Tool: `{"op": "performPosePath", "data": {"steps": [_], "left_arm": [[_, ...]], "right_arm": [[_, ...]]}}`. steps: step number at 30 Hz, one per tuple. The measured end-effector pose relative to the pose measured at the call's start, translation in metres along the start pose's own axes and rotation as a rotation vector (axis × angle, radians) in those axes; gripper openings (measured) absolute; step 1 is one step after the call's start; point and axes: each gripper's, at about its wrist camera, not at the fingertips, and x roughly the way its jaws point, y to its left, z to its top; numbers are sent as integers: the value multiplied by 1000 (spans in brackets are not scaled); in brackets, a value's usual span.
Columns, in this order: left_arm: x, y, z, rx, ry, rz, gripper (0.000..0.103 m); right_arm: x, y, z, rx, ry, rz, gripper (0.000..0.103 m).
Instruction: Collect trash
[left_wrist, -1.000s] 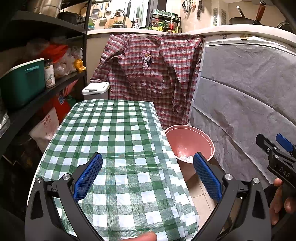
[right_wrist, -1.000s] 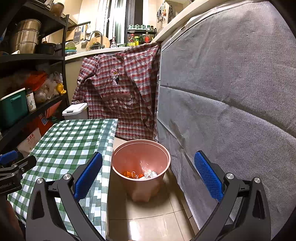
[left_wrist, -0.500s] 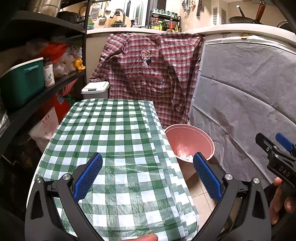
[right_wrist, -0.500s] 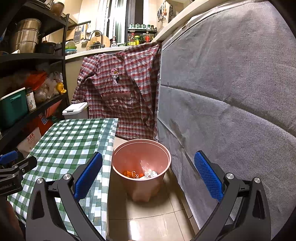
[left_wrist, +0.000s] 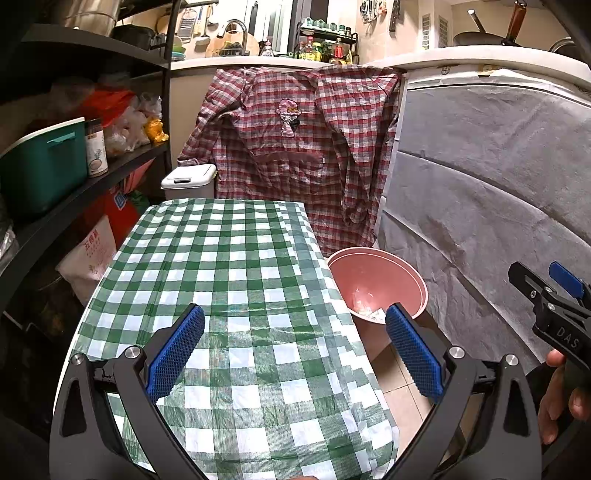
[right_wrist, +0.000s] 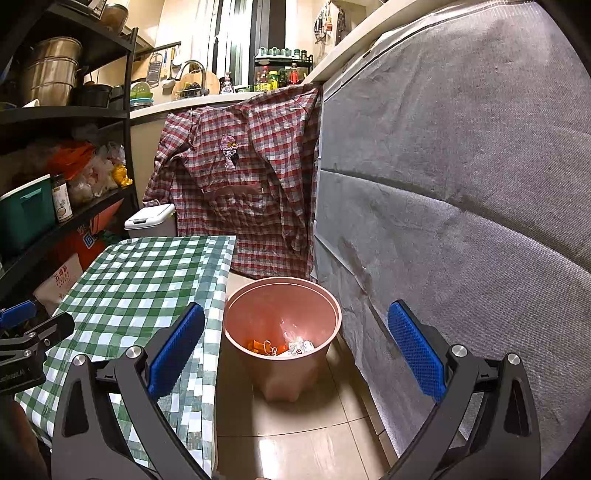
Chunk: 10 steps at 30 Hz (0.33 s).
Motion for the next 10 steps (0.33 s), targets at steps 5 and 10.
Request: {"op": "performPosePath", "data": {"steps": [5, 10], "left_arm": [[0, 0, 1, -1, 2, 0, 95], [1, 0, 1, -5, 9, -8, 95]], "right_arm": [[0, 0, 0, -1, 0, 0, 98], [0, 0, 0, 0, 0, 0, 98]]}}
